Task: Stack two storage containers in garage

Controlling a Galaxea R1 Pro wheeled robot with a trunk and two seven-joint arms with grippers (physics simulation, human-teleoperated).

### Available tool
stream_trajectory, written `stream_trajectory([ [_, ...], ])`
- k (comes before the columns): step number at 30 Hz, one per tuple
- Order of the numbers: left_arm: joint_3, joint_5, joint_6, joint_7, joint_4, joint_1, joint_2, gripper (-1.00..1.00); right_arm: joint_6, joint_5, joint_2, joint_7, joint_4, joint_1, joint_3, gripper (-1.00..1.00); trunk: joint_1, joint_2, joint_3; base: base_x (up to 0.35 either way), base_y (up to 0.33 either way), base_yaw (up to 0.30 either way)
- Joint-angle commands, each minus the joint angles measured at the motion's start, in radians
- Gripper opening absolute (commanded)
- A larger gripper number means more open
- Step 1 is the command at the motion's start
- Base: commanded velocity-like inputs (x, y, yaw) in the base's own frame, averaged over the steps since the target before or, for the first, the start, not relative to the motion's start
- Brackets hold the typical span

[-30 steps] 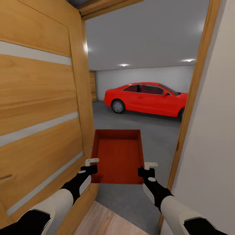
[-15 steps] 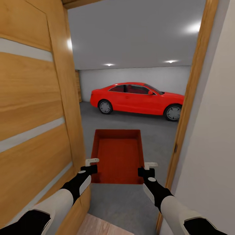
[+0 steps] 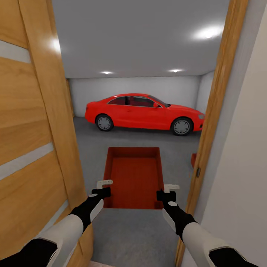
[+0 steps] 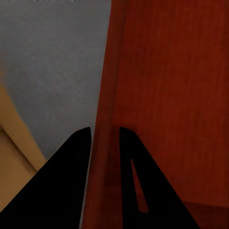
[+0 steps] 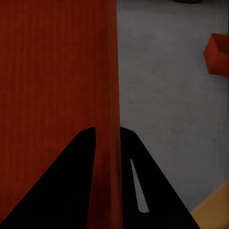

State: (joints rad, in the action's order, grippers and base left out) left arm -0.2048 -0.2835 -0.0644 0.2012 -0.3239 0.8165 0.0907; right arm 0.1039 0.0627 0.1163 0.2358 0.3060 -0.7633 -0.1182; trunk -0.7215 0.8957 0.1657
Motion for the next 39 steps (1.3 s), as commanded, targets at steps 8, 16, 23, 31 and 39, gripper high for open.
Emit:
stream_trajectory([
  [8,-0.013,0.017,-0.004,0.080,-0.006,0.000,-0.041,-1.00,0.005,0.015,-0.001,0.049,-0.004,-0.002,0.046,-1.00,-0.001,0.001,0.001,0.245,0.228,-0.286],
  [16,-0.014,0.017,-0.003,0.080,-0.006,0.000,-0.041,-1.00,0.005,0.015,-0.001,0.049,-0.004,-0.002,0.046,-1.00,-0.001,0.001,0.001,0.245,0.228,-0.286],
  [23,-0.015,0.017,-0.003,0.080,-0.006,0.000,-0.040,-1.00,0.005,0.017,-0.001,0.049,-0.004,-0.002,0.046,-1.00,-0.001,0.001,0.001,0.227,0.204,-0.195],
  [31,-0.015,0.019,-0.003,0.082,-0.007,0.000,-0.040,-1.00,0.001,0.017,-0.003,0.049,-0.004,-0.002,0.046,-1.00,-0.001,0.001,0.001,0.031,0.024,-0.008],
  [39,-0.014,0.020,-0.005,0.083,-0.006,0.000,-0.039,-1.00,0.005,0.016,-0.002,0.049,-0.004,-0.002,0.046,-1.00,-0.001,0.001,0.001,0.199,0.001,0.000],
])
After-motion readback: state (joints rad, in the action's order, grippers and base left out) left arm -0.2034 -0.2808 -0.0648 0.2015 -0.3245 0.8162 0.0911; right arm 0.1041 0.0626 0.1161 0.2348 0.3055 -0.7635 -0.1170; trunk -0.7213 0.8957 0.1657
